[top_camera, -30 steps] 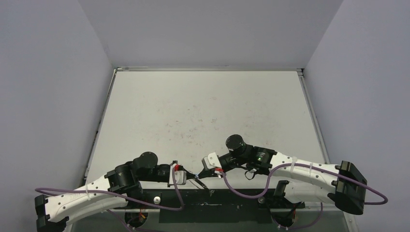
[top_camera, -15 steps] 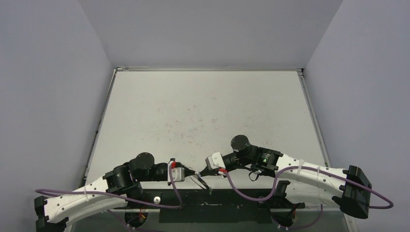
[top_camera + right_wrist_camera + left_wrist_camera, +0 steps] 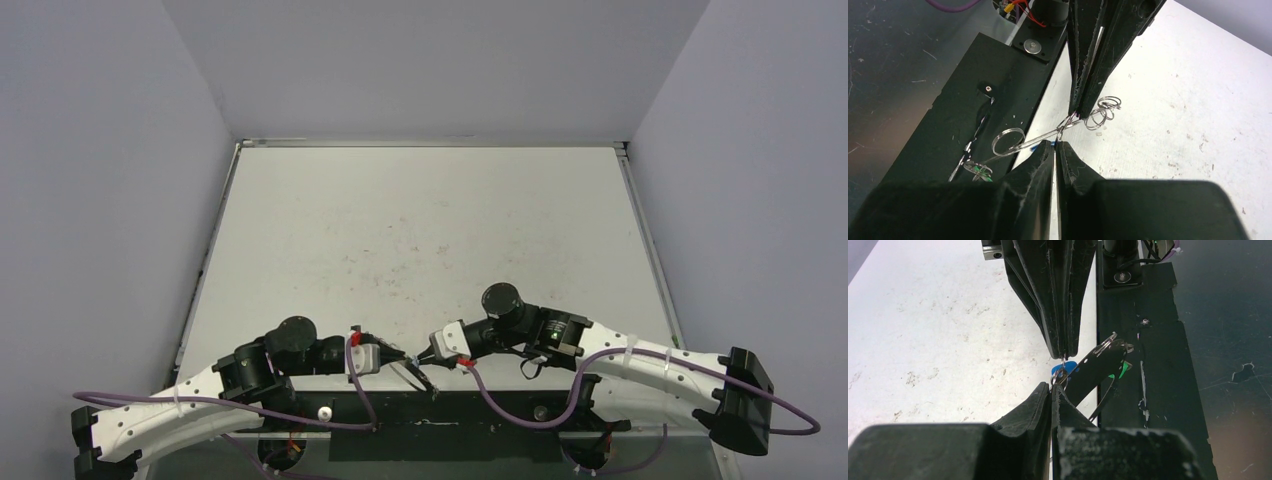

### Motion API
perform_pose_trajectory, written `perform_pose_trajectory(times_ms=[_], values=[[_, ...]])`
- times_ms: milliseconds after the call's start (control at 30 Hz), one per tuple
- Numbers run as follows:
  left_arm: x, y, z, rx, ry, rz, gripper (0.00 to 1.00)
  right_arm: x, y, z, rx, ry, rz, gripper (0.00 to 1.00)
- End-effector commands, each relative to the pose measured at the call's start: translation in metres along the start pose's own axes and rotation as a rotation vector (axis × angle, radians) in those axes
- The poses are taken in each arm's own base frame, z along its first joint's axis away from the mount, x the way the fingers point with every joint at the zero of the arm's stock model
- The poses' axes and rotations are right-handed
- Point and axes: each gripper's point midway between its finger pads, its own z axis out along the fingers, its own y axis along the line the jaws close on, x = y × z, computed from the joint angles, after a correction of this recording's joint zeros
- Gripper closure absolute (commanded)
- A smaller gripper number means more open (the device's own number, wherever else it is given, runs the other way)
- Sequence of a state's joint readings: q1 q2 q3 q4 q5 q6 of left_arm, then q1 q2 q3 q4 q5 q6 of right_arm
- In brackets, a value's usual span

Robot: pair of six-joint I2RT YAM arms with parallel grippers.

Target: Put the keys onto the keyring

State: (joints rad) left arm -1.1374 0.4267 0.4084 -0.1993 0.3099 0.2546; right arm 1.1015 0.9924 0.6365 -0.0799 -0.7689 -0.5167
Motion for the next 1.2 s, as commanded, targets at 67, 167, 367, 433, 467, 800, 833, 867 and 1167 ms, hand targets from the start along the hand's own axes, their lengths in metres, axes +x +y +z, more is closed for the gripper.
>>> perform_pose_trajectory(times_ms=[67,167,367,433,467,800,833,867,1167], values=[[-0.024,0.010,0.000,-0.046,-0.086,0.017,1.00,-0.007,-0.006,-0.009,0.061,0.011,-0.016,0.81],[-0.024,0.010,0.000,-0.046,-0.085,0.015,1.00,-0.014,-0.022,-0.016,0.163,0.010,0.013,0.66],[-0.023,0.012,0.000,-0.056,-0.085,0.017,1.00,-0.038,-0.041,-0.025,0.295,-0.099,0.048,0.44],[-0.023,0.013,0.000,-0.064,-0.088,0.018,1.00,-0.041,-0.045,-0.026,0.323,-0.123,0.075,0.41],[-0.024,0.014,0.000,-0.067,-0.090,0.018,1.00,-0.043,-0.048,-0.026,0.342,-0.136,0.097,0.40],[-0.026,0.020,0.000,-0.102,-0.103,0.018,1.00,-0.040,-0.058,-0.006,0.346,-0.170,0.298,0.54],[-0.026,0.020,0.000,-0.104,-0.103,0.020,1.00,-0.039,-0.056,-0.004,0.339,-0.167,0.309,0.56],[-0.025,0.020,-0.001,-0.106,-0.104,0.020,1.00,-0.037,-0.055,-0.002,0.329,-0.164,0.318,0.57],[-0.028,0.021,-0.001,-0.111,-0.113,0.020,1.00,-0.028,-0.045,0.004,0.282,-0.152,0.336,0.60]])
